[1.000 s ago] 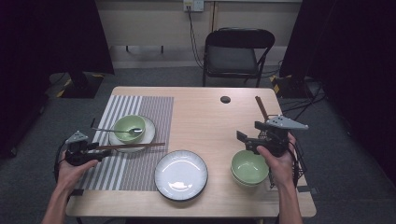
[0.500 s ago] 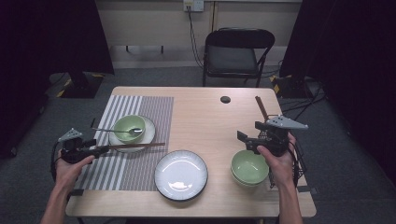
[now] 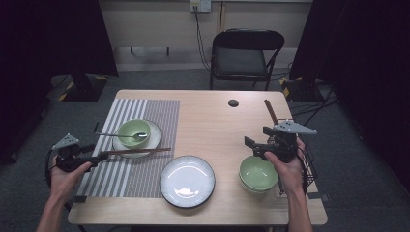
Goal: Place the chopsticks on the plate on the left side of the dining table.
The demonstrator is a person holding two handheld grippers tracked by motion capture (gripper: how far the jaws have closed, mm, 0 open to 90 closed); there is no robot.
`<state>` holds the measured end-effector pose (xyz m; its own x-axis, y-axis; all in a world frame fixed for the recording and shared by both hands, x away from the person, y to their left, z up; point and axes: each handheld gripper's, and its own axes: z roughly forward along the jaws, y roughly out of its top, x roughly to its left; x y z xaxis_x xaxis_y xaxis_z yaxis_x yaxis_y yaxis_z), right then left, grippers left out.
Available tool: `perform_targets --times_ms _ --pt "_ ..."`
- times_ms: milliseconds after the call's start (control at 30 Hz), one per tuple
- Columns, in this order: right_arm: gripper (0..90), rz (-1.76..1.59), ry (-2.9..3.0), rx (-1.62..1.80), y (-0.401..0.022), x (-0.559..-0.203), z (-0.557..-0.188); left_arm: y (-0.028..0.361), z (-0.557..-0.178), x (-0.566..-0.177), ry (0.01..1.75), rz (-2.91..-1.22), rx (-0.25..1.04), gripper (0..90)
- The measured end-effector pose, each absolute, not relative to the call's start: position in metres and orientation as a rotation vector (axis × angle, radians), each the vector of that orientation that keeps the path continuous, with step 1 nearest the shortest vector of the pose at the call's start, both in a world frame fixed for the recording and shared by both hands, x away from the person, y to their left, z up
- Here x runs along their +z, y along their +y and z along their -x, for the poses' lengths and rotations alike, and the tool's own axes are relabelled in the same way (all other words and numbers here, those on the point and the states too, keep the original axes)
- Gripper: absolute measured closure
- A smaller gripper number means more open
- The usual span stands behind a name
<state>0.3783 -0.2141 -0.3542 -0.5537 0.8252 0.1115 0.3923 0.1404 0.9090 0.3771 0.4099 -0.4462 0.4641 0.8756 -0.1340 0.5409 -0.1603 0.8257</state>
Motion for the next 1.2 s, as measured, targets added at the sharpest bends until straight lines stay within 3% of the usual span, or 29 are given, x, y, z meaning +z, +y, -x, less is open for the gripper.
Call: perform_targets --times_ms 467,567,900,1200 --pt "16.3 -1.168 1.994 1.396 -0.216 -0.353 -0.375 0.399 -0.343 -0.435 1.205 -1.841 0.489 22.2" --pt "16.3 -1.165 1.996 1.398 -0.215 -0.353 -0.375 0.388 -0.334 -0.439 1.185 -1.827 0.526 24.7" --pt "16.3 -1.156 2.022 1.385 -0.207 -0.357 -0.376 0.345 -0.336 -0.472 1.151 -1.976 0.453 21.3" --pt "16.4 -1.156 2.037 1.372 -0.203 -0.36 -0.377 0.333 -0.341 -0.498 1.189 -2.076 0.499 18.9"
